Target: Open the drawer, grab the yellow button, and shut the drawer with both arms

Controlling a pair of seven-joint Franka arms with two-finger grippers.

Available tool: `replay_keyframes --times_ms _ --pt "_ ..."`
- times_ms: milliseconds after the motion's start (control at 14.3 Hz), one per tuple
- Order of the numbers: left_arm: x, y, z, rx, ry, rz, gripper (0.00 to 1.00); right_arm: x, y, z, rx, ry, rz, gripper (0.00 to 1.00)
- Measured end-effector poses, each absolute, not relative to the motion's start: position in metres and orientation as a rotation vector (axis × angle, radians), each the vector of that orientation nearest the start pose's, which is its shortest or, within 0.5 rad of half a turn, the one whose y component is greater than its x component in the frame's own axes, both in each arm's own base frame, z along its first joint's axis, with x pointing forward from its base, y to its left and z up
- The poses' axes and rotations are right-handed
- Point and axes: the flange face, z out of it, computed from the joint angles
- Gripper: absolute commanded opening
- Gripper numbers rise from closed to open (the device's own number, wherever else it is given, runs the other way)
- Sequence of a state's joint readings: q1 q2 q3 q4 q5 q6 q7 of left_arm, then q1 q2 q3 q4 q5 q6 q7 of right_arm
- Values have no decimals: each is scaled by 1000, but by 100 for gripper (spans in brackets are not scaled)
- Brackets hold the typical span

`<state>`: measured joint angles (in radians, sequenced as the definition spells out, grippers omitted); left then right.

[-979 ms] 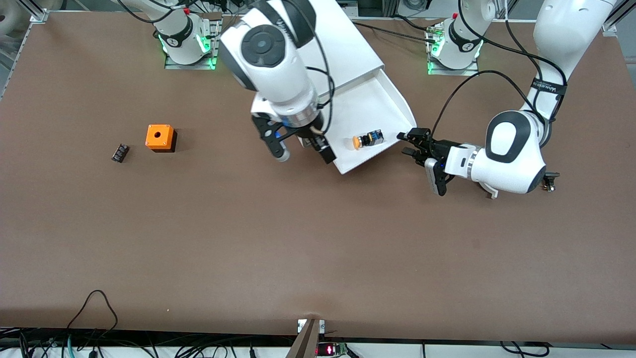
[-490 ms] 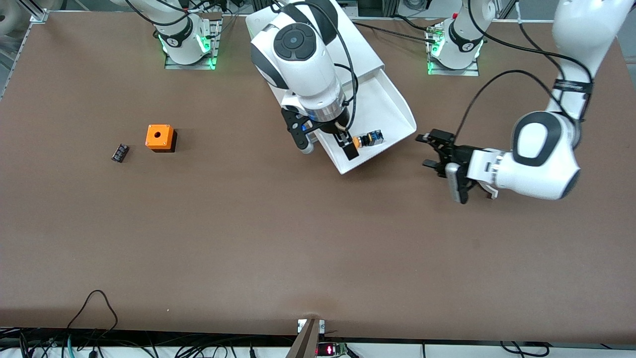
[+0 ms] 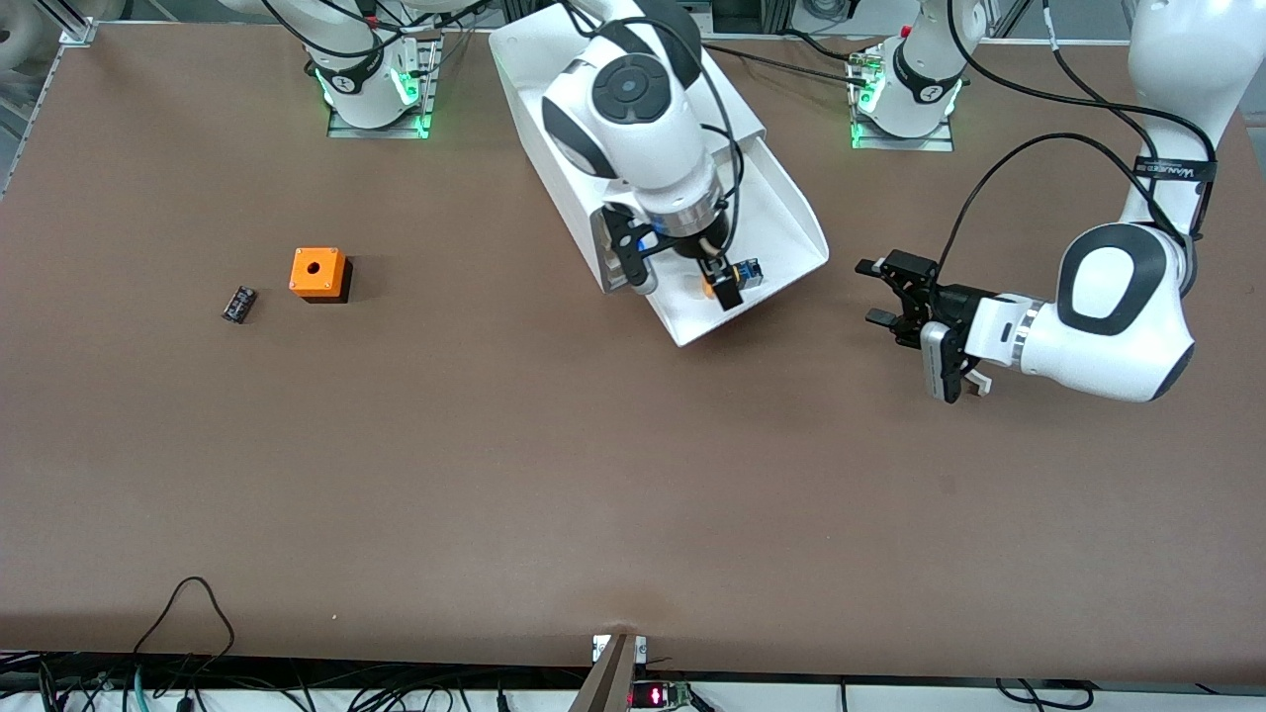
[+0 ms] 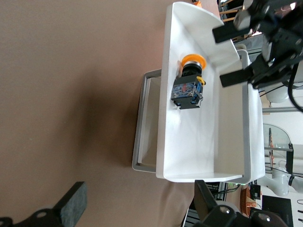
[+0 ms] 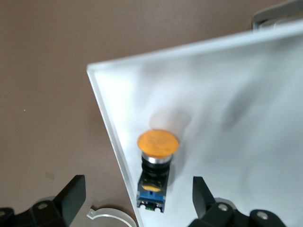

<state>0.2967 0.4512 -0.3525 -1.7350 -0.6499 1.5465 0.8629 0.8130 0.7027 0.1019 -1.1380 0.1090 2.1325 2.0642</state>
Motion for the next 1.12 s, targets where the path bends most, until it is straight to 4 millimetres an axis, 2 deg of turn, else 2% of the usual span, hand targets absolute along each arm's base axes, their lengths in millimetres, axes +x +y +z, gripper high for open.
replay_keyframes --times_ms 210,350,560,630,770,840,1119 --pt "593 -69 336 2039 -798 -303 100 474 617 408 -2302 1648 212 100" --pt "592 -65 339 2062 -839 -339 100 473 620 401 -2294 1662 216 100" --pt "594 -57 358 2116 -854 -439 100 474 622 390 -2284 1673 219 99" --pt "597 -54 370 2148 -837 -476 100 473 623 387 -2282 1678 220 87" --pt "602 -51 397 2205 -776 -528 100 473 624 384 -2271 1691 241 22" --pt "604 -51 409 2230 -744 -546 100 473 624 383 -2258 1705 272 2" --pt "610 -51 438 2345 -697 -596 100 477 622 385 -2235 1721 309 0"
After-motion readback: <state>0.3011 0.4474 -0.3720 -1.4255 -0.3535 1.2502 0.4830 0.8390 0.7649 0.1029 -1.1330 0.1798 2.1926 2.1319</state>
